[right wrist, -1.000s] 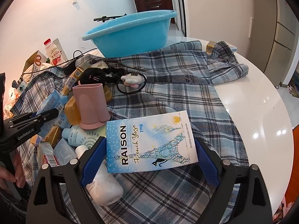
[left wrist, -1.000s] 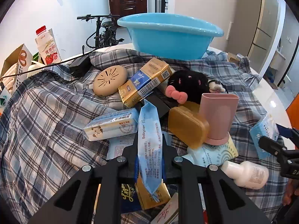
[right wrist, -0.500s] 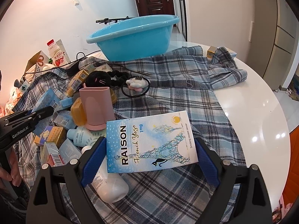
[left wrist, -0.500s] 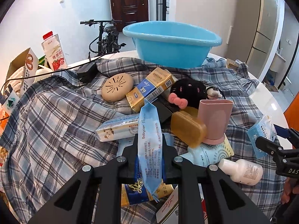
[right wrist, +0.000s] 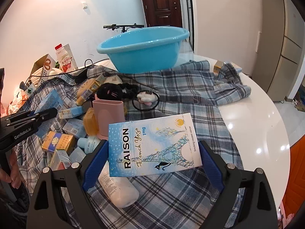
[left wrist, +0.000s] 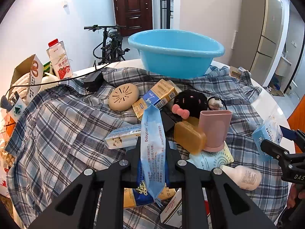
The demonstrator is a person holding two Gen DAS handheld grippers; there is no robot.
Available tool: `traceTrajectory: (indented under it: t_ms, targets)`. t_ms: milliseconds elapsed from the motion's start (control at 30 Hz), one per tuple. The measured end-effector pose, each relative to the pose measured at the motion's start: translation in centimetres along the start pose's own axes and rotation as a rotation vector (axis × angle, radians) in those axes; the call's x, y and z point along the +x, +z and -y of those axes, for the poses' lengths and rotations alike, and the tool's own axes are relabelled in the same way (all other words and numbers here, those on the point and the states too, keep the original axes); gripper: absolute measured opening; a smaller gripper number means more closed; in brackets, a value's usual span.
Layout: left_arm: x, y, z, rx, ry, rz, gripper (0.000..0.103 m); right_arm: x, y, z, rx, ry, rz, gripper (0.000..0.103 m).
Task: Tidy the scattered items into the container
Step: 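Carry the wipes to the basin with the left gripper while the right gripper carries the RAISON pack over it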
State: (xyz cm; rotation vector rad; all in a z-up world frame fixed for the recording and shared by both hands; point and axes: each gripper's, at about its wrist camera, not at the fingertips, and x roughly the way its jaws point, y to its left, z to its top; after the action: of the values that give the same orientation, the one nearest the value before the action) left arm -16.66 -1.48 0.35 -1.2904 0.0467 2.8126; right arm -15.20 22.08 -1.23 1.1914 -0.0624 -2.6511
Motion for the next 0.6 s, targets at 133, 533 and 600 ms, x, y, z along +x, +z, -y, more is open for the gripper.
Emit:
traceTrajectory:
  t_ms: [133,533,600]
  targets:
    - [-0.7,0.7,0.2,0.011,0.007,0.018,0.019,-0.7,0.7,-0.4,-0.021,-0.007,0.020,0.091]
    - [-1.7,3.6,0.9,0.025,0.004,0.057,0.019,-2.3,3.2,-1.3,-0.068,-0.007,0.094,0.091]
    - [-1.8,4.1,1.2,0.033,0.009,0.061,0.019,-2.5,3.6,-1.3,-0.065,-0.004,0.110,0.091]
